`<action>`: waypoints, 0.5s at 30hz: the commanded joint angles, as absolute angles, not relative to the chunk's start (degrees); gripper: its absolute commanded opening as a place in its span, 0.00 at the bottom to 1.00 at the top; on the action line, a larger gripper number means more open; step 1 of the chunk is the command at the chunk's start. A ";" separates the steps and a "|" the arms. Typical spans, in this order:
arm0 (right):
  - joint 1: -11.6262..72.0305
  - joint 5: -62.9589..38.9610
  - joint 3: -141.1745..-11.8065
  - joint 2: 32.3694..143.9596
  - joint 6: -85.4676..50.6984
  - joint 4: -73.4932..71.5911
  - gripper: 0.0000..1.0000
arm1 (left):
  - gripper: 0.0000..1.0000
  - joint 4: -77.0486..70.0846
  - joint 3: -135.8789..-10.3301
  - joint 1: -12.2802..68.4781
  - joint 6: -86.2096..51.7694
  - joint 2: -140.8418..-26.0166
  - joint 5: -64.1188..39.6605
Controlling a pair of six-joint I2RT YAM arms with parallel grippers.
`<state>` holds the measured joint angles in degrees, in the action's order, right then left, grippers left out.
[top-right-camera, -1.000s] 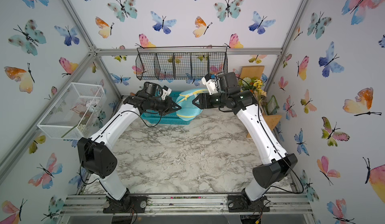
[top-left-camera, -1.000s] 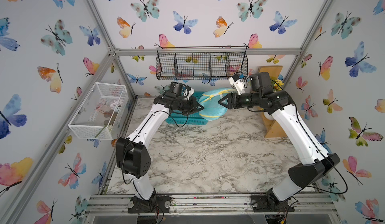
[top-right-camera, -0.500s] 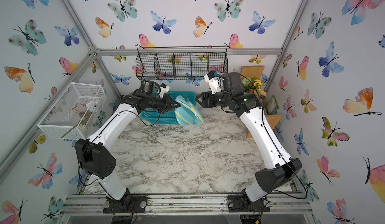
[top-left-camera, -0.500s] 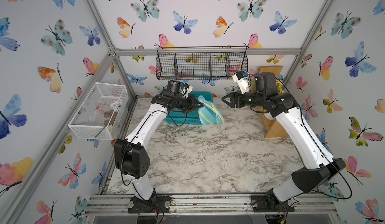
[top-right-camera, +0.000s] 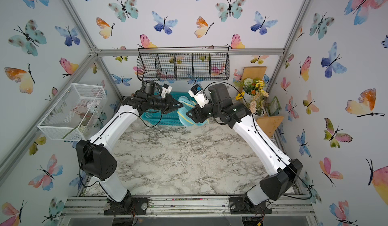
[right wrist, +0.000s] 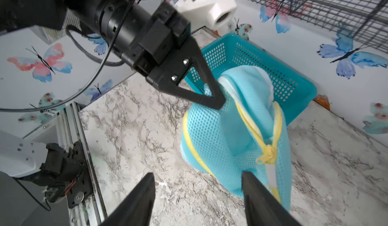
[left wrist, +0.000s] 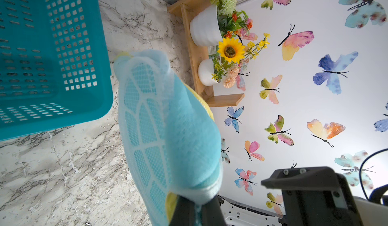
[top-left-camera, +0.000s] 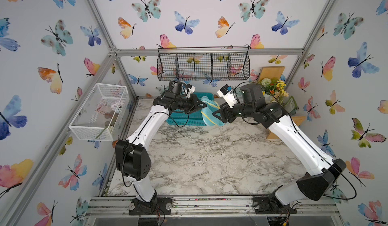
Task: Turn the laundry bag inside out
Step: Turn over the laundry bag.
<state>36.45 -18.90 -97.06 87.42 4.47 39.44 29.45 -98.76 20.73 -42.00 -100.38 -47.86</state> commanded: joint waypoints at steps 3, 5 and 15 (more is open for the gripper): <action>36.47 -4.90 -95.10 87.98 12.64 34.19 0.73 | 0.00 25.75 -99.36 20.55 -44.01 -98.46 -52.76; 36.47 -2.92 -95.08 89.23 13.65 34.25 0.74 | 0.00 24.70 -99.14 20.52 -44.72 -98.27 -53.70; 36.02 -3.02 -91.24 93.30 13.10 26.89 0.75 | 0.00 18.92 -97.47 20.66 -48.51 -96.00 -58.65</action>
